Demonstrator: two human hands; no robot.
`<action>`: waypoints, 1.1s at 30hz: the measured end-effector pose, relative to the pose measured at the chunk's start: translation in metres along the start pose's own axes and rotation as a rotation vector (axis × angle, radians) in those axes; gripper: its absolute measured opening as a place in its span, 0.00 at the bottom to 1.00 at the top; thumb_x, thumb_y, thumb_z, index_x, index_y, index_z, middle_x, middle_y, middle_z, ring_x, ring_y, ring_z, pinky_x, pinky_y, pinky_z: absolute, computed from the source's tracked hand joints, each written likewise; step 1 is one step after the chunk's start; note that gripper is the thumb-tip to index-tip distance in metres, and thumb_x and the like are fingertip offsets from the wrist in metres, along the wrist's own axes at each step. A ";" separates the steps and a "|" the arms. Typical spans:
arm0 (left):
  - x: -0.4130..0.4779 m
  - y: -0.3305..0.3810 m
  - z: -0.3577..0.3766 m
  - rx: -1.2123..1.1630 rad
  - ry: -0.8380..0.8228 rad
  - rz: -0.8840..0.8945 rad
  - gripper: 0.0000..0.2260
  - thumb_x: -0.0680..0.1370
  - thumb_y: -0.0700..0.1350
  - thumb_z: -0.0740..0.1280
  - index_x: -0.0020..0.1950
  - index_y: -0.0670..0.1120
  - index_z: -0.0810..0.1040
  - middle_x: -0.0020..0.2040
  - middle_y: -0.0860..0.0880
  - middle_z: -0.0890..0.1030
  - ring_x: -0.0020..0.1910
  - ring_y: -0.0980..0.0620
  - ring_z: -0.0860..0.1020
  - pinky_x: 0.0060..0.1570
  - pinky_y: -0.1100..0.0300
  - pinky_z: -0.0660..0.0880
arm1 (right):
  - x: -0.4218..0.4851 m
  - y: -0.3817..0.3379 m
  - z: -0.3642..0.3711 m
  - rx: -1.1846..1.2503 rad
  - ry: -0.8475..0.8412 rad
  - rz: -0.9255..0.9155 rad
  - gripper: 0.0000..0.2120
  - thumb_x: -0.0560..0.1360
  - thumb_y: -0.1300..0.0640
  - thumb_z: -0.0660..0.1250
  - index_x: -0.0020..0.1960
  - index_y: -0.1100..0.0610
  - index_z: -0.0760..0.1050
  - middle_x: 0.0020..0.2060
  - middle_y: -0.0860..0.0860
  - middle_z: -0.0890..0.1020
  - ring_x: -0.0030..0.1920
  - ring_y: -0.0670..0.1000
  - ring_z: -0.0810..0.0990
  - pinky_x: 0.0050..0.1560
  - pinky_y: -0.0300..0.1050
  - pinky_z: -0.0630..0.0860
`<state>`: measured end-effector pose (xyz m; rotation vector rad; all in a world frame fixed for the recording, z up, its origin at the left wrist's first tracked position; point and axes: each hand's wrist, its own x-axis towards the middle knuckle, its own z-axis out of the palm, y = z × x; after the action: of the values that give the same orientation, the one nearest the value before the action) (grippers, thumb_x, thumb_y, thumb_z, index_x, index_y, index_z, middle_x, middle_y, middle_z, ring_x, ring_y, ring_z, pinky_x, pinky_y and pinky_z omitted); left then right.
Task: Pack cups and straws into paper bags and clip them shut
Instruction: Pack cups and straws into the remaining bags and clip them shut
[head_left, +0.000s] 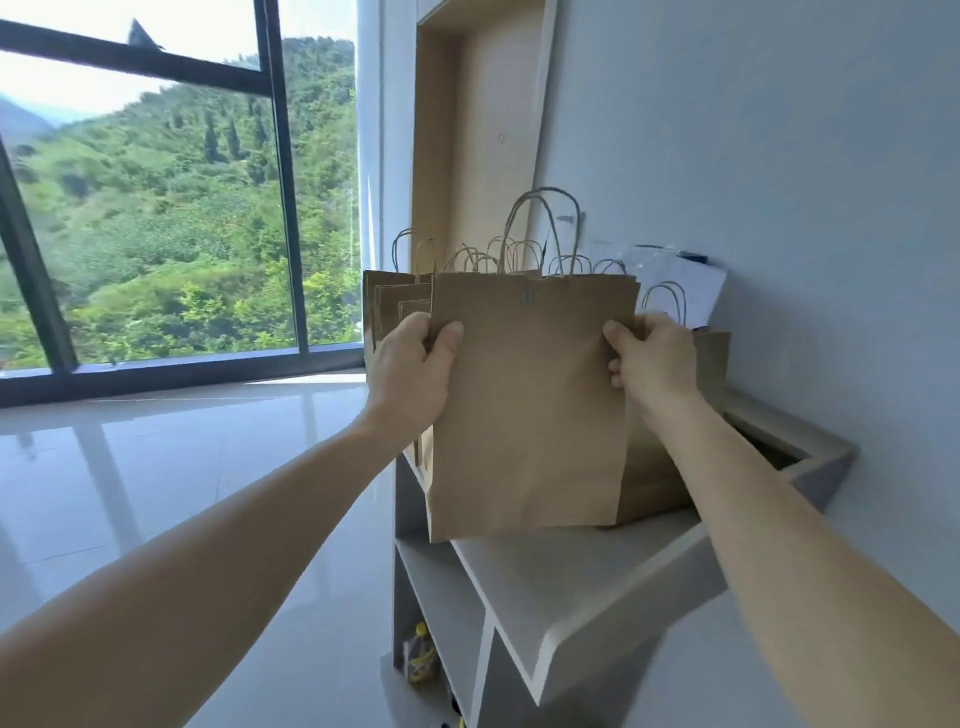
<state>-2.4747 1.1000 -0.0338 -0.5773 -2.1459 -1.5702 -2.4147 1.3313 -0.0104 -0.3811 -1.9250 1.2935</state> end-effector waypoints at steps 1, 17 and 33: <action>-0.002 -0.010 0.003 0.023 -0.013 -0.018 0.15 0.81 0.52 0.63 0.48 0.40 0.78 0.46 0.42 0.81 0.45 0.44 0.78 0.40 0.53 0.75 | 0.002 0.011 0.008 0.005 -0.024 0.010 0.08 0.78 0.56 0.67 0.41 0.48 0.73 0.35 0.49 0.78 0.23 0.41 0.74 0.29 0.43 0.75; -0.021 -0.058 0.034 0.067 -0.111 -0.190 0.08 0.77 0.46 0.71 0.43 0.42 0.83 0.41 0.43 0.84 0.43 0.43 0.81 0.47 0.52 0.78 | 0.037 0.074 0.026 -0.077 -0.148 -0.018 0.11 0.79 0.66 0.62 0.42 0.53 0.74 0.38 0.52 0.82 0.30 0.43 0.82 0.32 0.34 0.78; -0.018 -0.048 0.055 0.049 -0.126 -0.210 0.12 0.77 0.46 0.71 0.33 0.54 0.79 0.30 0.60 0.80 0.33 0.61 0.76 0.33 0.71 0.71 | 0.029 0.086 0.014 -0.180 -0.092 -0.170 0.12 0.76 0.64 0.63 0.56 0.54 0.78 0.47 0.52 0.84 0.49 0.54 0.83 0.57 0.54 0.78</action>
<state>-2.4913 1.1375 -0.0970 -0.4584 -2.3998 -1.6211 -2.4579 1.3779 -0.0760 -0.2442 -2.1097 1.0476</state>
